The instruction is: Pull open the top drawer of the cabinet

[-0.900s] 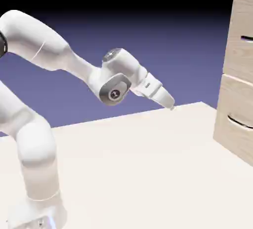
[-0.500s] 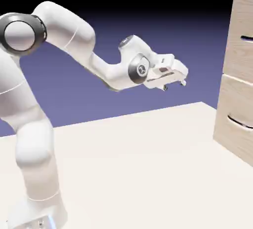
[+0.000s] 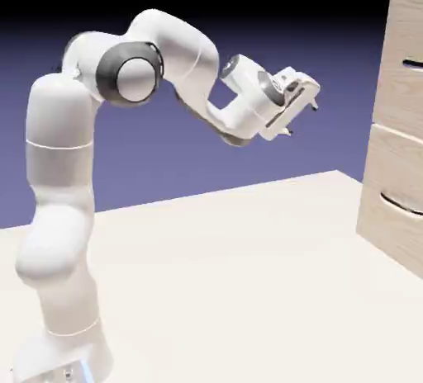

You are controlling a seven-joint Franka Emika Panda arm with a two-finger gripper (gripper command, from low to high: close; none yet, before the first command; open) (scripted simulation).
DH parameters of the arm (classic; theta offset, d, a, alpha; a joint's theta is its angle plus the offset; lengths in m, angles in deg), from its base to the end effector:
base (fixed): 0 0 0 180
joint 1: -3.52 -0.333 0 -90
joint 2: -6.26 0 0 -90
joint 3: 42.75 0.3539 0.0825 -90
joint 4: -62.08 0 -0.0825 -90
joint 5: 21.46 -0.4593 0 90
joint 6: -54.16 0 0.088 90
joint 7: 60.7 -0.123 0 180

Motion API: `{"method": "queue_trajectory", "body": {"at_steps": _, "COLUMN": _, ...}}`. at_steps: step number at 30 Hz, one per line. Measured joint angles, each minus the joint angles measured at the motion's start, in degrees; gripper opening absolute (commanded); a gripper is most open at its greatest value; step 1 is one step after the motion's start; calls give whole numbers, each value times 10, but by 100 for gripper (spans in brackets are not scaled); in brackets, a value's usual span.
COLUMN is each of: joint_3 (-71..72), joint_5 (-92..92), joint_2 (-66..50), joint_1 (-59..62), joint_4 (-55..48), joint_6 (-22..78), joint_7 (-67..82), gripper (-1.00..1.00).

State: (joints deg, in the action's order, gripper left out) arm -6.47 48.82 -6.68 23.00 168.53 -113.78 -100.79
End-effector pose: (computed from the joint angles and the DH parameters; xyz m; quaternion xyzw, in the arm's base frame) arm 0.6868 0.2357 0.4929 0.8329 0.2646 0.4784 0.0859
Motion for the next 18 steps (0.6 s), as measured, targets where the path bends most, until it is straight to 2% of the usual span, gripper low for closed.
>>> {"method": "queue_trajectory", "body": {"at_steps": 18, "joint_3": 231, "joint_5": 449, "joint_2": -291, "joint_1": 129, "joint_4": -348, "joint_6": 39, "joint_7": 15, "gripper": 100}}
